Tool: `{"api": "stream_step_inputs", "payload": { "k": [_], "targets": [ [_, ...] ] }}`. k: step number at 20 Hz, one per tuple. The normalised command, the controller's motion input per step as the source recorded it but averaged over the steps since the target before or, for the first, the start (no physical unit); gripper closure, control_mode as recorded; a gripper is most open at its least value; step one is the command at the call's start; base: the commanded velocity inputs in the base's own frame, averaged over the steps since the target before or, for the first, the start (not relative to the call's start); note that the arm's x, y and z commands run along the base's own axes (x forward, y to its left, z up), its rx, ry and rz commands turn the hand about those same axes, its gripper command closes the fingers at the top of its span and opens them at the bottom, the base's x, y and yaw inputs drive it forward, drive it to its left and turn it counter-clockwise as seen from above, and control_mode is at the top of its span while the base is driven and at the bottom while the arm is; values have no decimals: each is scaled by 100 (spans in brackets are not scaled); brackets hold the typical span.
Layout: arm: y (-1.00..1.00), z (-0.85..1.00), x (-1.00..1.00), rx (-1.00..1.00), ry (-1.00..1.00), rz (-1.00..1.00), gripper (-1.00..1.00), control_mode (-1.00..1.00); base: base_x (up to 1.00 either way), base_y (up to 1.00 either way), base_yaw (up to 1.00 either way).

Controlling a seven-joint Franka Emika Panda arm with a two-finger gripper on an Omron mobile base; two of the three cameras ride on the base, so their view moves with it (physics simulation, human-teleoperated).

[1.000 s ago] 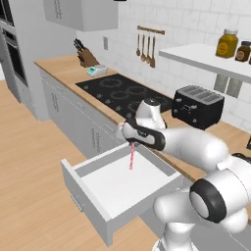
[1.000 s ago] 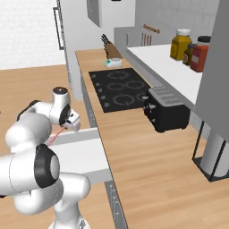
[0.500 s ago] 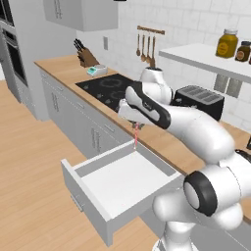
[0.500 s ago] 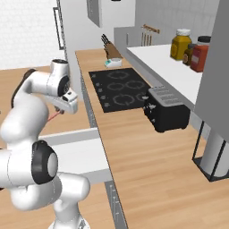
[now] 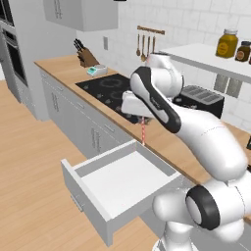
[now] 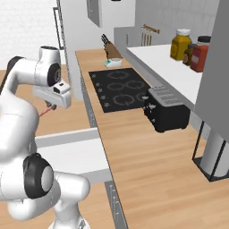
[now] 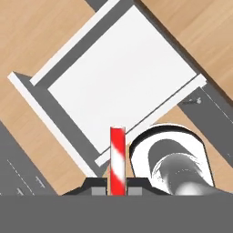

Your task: Take a straw from the drawer in front and place it inside the glass cup on the dining counter.

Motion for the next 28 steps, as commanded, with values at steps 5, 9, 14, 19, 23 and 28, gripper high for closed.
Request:
{"api": "stream_step_inputs", "payload": {
  "k": [5,9,14,19,23,28],
  "targets": [
    [-13,-1,-38,-4,-25,5,100,-100,0,0,0],
    [0,0,0,0,0,0,100,100,-97,-1,3],
    [0,0,0,0,0,0,100,100,-100,2,9],
    [0,0,0,0,0,0,100,100,-94,36,41],
    [0,0,0,0,0,0,100,100,-68,63,44],
    [0,0,0,0,0,0,100,100,-51,67,39]
  ]
}}
